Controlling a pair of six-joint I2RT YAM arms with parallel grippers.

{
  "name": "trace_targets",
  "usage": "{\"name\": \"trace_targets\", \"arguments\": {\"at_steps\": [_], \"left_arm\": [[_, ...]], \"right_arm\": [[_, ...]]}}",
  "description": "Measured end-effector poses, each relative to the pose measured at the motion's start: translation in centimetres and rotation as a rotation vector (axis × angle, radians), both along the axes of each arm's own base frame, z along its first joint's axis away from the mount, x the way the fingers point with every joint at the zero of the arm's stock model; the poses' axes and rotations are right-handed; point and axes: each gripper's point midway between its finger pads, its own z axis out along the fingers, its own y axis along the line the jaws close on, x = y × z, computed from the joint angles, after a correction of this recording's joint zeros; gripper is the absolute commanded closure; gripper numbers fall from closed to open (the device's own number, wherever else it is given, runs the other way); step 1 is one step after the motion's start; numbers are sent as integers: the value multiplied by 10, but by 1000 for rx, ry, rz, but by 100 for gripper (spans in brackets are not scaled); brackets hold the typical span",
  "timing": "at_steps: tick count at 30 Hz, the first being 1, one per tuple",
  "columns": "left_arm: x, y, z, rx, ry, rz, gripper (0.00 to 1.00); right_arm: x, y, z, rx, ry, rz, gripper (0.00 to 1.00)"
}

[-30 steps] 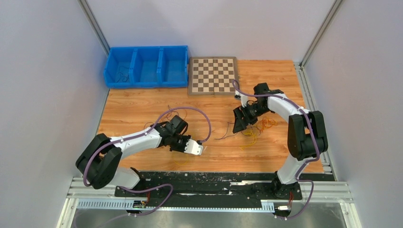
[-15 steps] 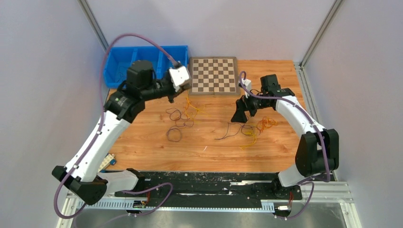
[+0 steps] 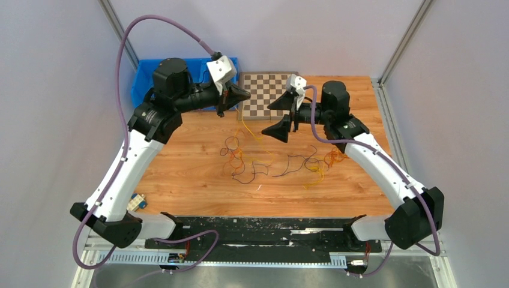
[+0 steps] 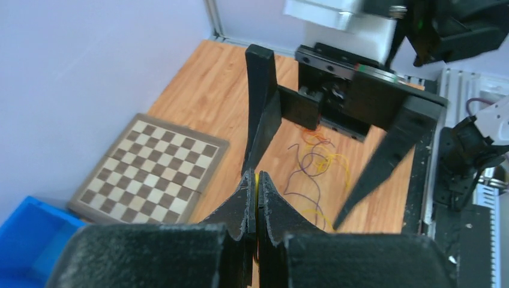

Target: Untangle the cables

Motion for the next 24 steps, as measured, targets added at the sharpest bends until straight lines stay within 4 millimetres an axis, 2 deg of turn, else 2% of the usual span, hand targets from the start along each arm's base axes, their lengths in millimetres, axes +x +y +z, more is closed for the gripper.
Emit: {"name": "trace_targets", "arguments": {"at_steps": [2,4,6,8,11,13,16,19,22,23,24], "left_arm": [[3,-7,-5,-17,52,-13,100],[2,-12,-7,-38,95,-33,100],[-1,-17,-3,-65,127,-54,100],[-4,-19,6,-94,140,-72,100],[-9,-19,33,-144,118,-84,100],[-11,-15,58,-184,75,-81,100],[-12,-5,98,-240,-6,-67,100],[-8,12,138,-293,-105,-19,100],[2,34,175,-344,-202,62,100],[2,44,193,-369,-253,98,100],[10,50,199,-378,-272,128,100]], "right_arm": [[-12,20,19,50,-71,39,0],[-19,39,28,88,-111,68,4],[-18,53,28,112,-123,78,20],[-7,66,15,116,-95,71,44],[14,81,-27,81,23,48,68],[22,86,-61,45,108,31,76],[23,86,-113,-21,222,12,81],[16,79,-157,-87,304,-1,83],[8,71,-188,-143,347,-12,83],[4,67,-198,-164,359,-14,84],[0,63,-207,-182,369,-16,85]]}}
